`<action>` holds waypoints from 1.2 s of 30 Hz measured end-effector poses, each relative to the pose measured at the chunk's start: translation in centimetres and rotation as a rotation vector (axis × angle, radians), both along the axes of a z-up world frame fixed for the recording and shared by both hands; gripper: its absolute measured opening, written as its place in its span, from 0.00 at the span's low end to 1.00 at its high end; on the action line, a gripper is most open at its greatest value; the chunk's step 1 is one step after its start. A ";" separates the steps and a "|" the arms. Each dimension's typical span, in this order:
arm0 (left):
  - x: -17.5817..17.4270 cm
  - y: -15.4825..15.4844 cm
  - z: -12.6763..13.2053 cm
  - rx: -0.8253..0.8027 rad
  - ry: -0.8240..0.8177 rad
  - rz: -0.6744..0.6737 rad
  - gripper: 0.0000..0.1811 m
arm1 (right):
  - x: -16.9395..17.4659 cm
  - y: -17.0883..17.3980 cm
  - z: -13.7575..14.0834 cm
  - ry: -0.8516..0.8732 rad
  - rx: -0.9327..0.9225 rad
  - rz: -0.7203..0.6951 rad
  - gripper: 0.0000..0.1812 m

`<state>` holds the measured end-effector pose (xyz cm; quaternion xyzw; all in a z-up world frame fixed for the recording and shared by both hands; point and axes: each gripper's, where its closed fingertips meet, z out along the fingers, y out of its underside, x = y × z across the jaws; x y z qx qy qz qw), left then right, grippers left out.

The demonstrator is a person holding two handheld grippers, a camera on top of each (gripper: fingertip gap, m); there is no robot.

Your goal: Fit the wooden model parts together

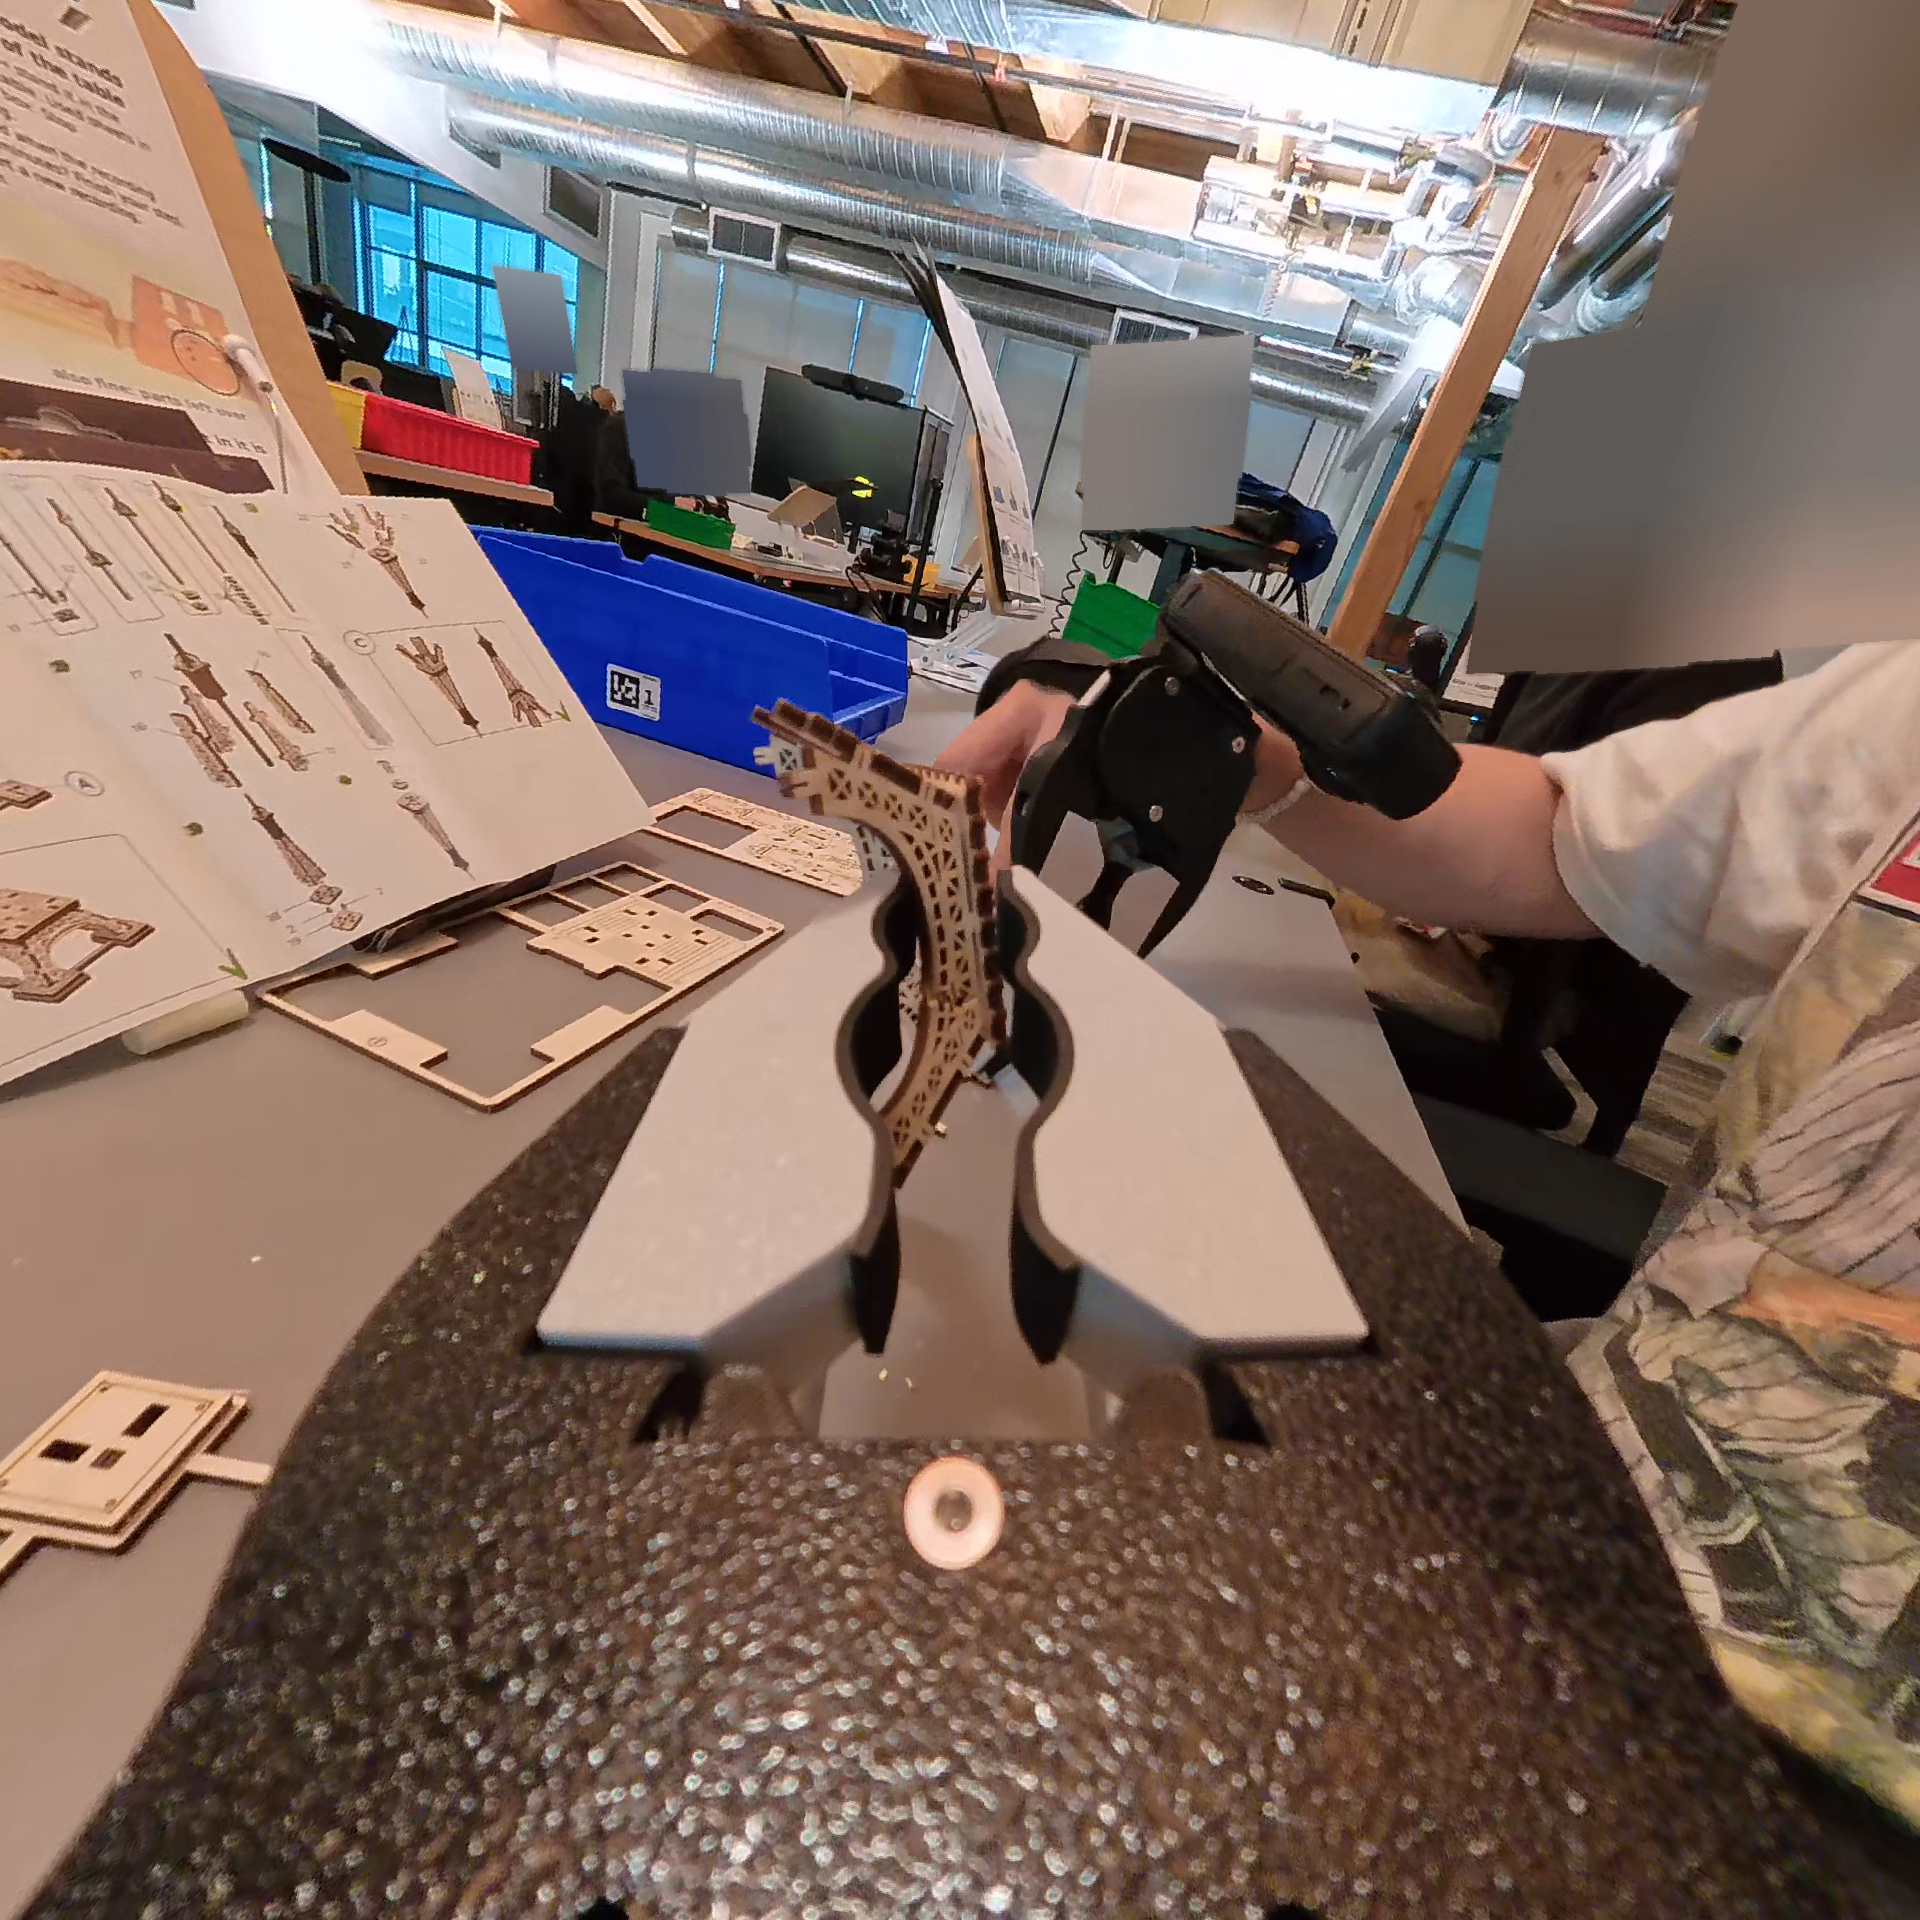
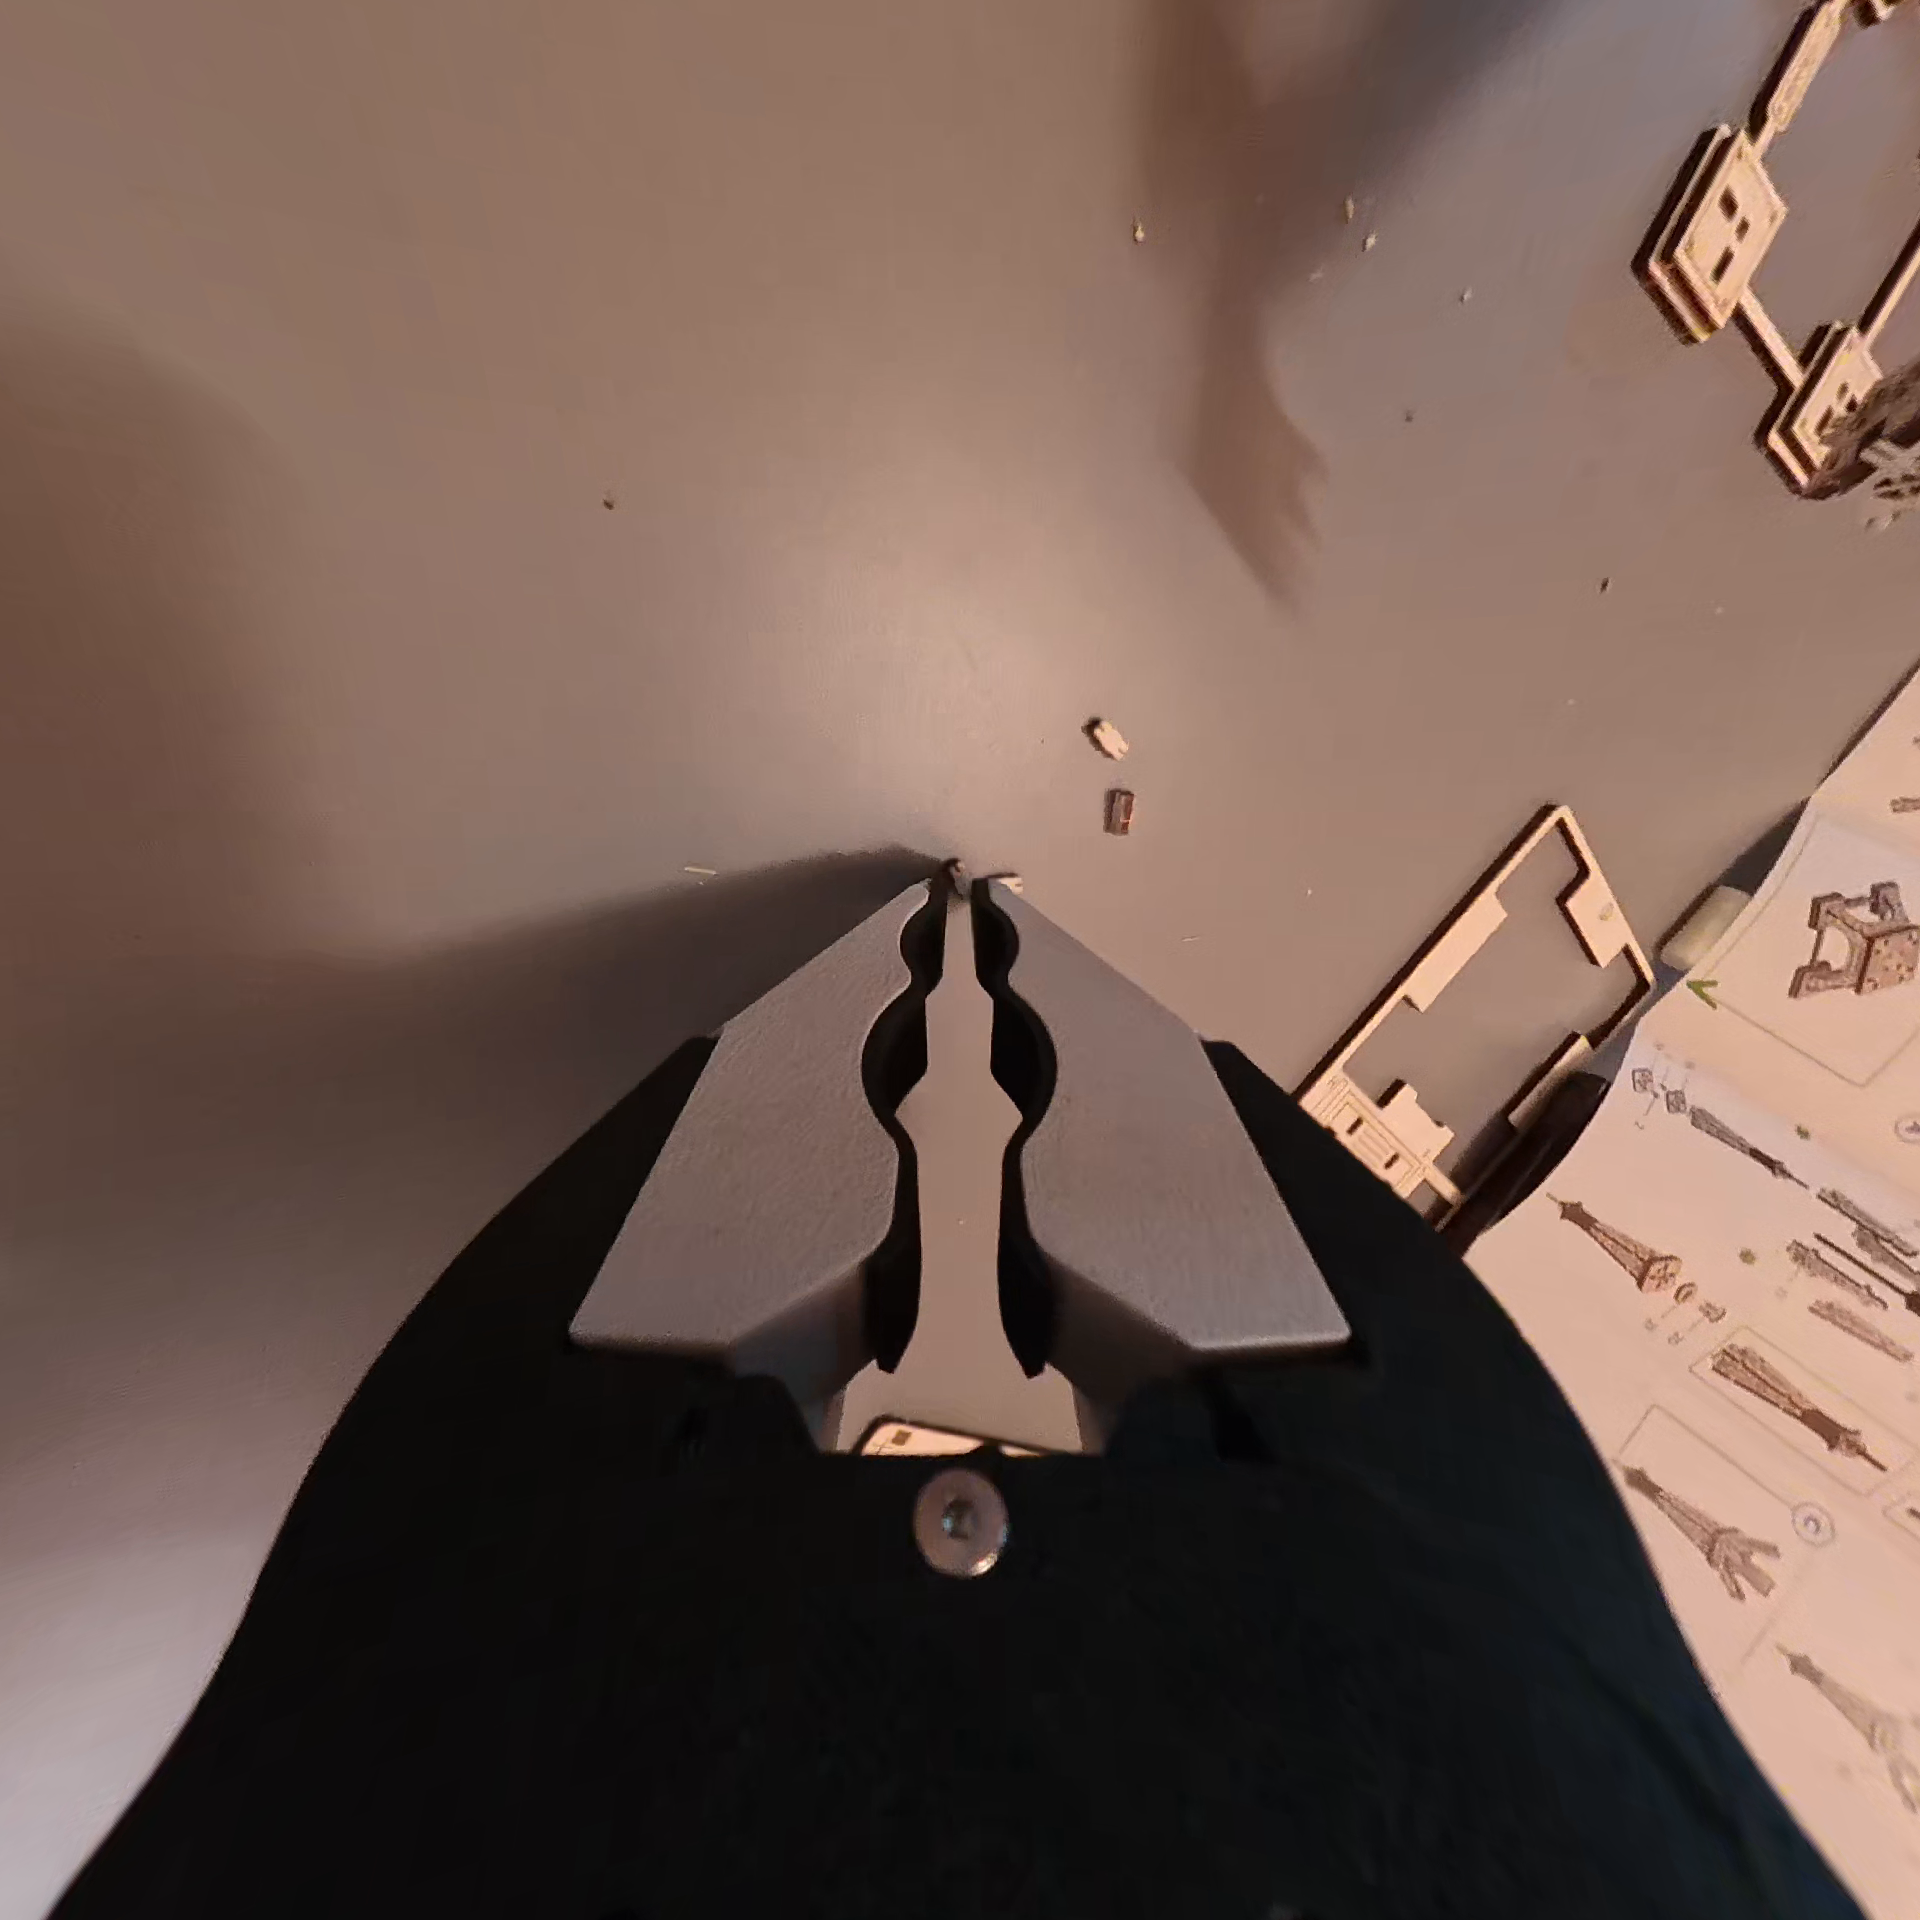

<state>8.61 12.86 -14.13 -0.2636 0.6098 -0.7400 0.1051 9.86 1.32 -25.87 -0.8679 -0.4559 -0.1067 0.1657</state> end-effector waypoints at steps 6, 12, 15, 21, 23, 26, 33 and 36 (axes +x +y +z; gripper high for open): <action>-0.1 -0.2 0.1 -0.009 -0.002 -0.016 0.06 | -0.2 -0.1 0.0 0.064 -0.065 -0.001 0.01; -0.1 0.0 0.2 -0.032 0.004 -0.018 0.06 | -0.2 -0.1 0.1 0.198 -0.132 -0.147 0.00; -0.1 0.4 0.2 -0.031 0.000 -0.008 0.06 | -1.1 -0.6 0.2 0.284 -0.183 -0.263 0.00; -0.2 0.6 0.4 -0.036 -0.006 -0.007 0.07 | -1.6 -1.1 0.7 0.310 -0.175 -0.434 0.10; -0.3 0.5 0.4 -0.035 -0.007 -0.009 0.07 | -1.2 -0.9 0.7 0.294 -0.139 -0.455 0.10; -0.3 0.4 0.4 -0.027 -0.014 -0.008 0.06 | -0.8 -0.8 0.3 0.279 -0.125 -0.464 0.06; -0.4 0.3 0.4 -0.019 -0.022 -0.007 0.06 | -0.8 0.1 0.1 0.308 -0.069 -0.439 0.02; -0.4 0.2 0.4 -0.021 -0.022 -0.009 0.06 | -0.8 0.2 0.1 0.308 -0.060 -0.442 0.01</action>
